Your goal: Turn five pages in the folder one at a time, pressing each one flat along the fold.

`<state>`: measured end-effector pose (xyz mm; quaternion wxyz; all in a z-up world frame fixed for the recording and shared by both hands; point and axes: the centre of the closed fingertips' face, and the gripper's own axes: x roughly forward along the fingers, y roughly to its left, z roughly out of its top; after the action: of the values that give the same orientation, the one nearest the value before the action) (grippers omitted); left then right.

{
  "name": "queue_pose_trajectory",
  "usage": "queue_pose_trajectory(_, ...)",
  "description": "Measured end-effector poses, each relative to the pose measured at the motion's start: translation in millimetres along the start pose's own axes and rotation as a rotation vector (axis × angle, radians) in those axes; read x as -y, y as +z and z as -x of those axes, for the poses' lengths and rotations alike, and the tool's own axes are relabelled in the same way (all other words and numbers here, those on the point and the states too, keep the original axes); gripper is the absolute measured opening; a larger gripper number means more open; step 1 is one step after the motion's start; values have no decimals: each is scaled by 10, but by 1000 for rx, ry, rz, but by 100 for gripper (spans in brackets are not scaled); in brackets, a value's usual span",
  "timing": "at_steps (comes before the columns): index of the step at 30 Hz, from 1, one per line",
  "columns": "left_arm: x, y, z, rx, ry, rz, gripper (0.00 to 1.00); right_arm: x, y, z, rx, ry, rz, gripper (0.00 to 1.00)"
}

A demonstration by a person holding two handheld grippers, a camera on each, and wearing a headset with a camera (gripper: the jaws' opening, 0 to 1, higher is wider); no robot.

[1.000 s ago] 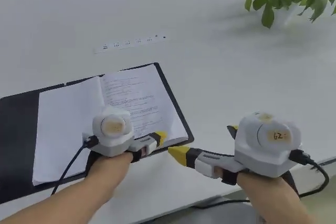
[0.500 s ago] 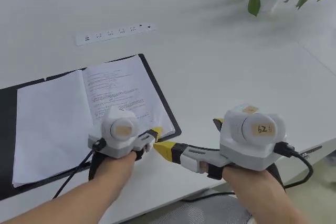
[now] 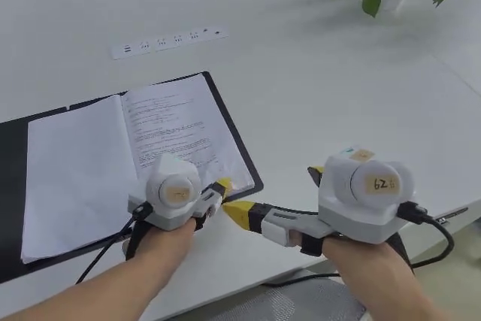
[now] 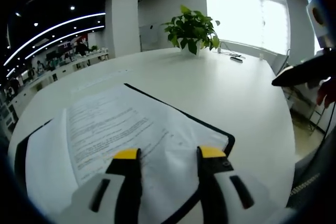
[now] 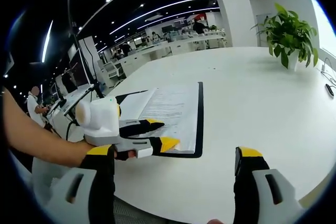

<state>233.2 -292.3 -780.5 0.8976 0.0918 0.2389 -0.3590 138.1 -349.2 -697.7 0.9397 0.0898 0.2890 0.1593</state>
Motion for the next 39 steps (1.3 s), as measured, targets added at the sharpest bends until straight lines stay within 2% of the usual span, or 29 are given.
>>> queue_pose_trajectory(4, -9, 1, -6, 6, 1, 9, 39, -9, -3, -11, -6, 6, 8, 95)
queue_pose_trajectory(6, -33, -1, -3, 8, 5, 14, 34, -19, -2, -17, -6, 10, 12, 95)
queue_pose_trajectory(9, -31, -1, -2, 10, 1, 9, 33, -14, -3, -33, -8, 12, 13, 95)
queue_pose_trajectory(14, -17, 2, -5, 13, -3, 10, 25, -11, 5, -79, -13, 26, 16, 94)
queue_pose_trajectory(18, -63, 1, -7, 13, 1, 16, 18, -25, 31, -119, -8, 37, 10, 93)
queue_pose_trajectory(21, -116, 4, -4, 17, 8, 68, 14, -76, 49, -175, -9, 53, 26, 93)
queue_pose_trajectory(25, -159, 5, 4, 23, 1, 96, 12, -127, 104, -243, 1, 77, 39, 92)
queue_pose_trajectory(29, -164, 13, 9, 34, -9, 137, 12, -175, 203, -354, 21, 110, 58, 87)
queue_pose_trajectory(33, -158, 18, 16, 34, -19, 144, 13, -221, 316, -464, 52, 155, 89, 81)
queue_pose_trajectory(36, -158, 13, 15, 36, -29, 155, 13, -235, 382, -619, 64, 202, 89, 73)
queue_pose_trajectory(39, -159, 15, 16, 37, -37, 161, 13, -211, 382, -788, 52, 235, 81, 65)
